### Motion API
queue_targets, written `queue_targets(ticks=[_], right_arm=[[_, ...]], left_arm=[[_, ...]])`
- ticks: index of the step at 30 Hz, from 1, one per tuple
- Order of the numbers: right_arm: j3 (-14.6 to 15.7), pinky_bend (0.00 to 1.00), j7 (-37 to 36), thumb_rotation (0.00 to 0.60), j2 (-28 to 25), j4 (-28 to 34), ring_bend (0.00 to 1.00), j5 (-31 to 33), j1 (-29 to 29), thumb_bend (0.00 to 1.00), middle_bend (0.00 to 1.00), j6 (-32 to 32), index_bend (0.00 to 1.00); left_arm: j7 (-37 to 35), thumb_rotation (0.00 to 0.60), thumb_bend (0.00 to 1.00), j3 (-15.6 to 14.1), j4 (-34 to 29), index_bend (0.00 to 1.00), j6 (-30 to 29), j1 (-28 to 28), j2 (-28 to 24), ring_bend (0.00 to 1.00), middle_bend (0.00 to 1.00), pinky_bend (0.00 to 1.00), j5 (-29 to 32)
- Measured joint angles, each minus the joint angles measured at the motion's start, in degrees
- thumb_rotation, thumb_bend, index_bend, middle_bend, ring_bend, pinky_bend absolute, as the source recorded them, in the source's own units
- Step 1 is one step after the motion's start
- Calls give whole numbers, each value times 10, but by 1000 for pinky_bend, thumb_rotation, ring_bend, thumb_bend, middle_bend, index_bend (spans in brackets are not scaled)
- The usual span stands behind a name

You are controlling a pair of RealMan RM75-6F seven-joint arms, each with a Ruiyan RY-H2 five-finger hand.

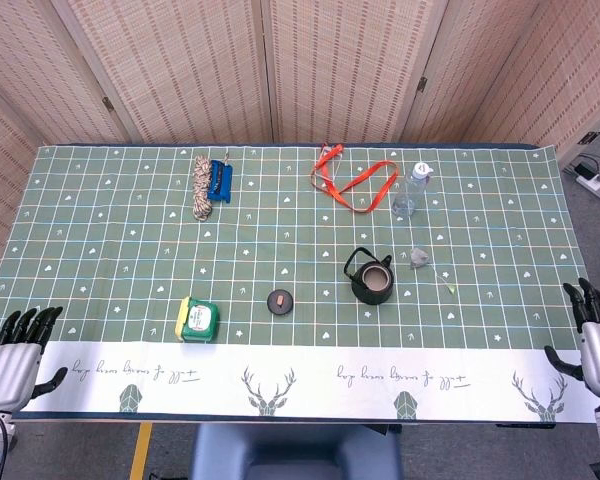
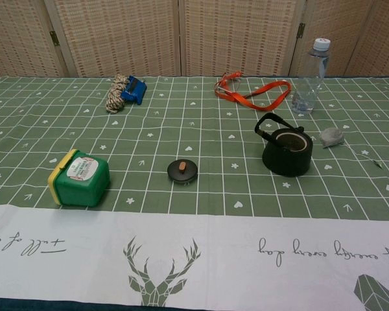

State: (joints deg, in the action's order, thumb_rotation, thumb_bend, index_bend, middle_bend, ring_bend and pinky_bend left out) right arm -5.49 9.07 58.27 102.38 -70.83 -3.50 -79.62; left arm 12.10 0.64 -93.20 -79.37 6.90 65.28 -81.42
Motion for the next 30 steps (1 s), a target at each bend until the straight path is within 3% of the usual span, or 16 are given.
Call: queue_targets(ticks=[12, 19, 30], right_arm=[[9, 0, -8, 600, -3, -6, 0, -15, -5, 294, 0, 20, 59], [5, 0, 39, 600, -5, -25, 0, -11, -39, 294, 0, 66, 266], [-23, 0, -27, 600, 16, -109, 0, 24, -121, 294, 0, 193, 430]], left_arm=[[16, 600, 244, 1, -14, 9, -4, -2, 2, 33, 53, 0, 6], [4, 600, 244, 3, -10, 8, -8, -3, -3, 35, 53, 0, 4], [-6, 600, 244, 3, -7, 6, -6, -2, -2, 37, 53, 0, -1]])
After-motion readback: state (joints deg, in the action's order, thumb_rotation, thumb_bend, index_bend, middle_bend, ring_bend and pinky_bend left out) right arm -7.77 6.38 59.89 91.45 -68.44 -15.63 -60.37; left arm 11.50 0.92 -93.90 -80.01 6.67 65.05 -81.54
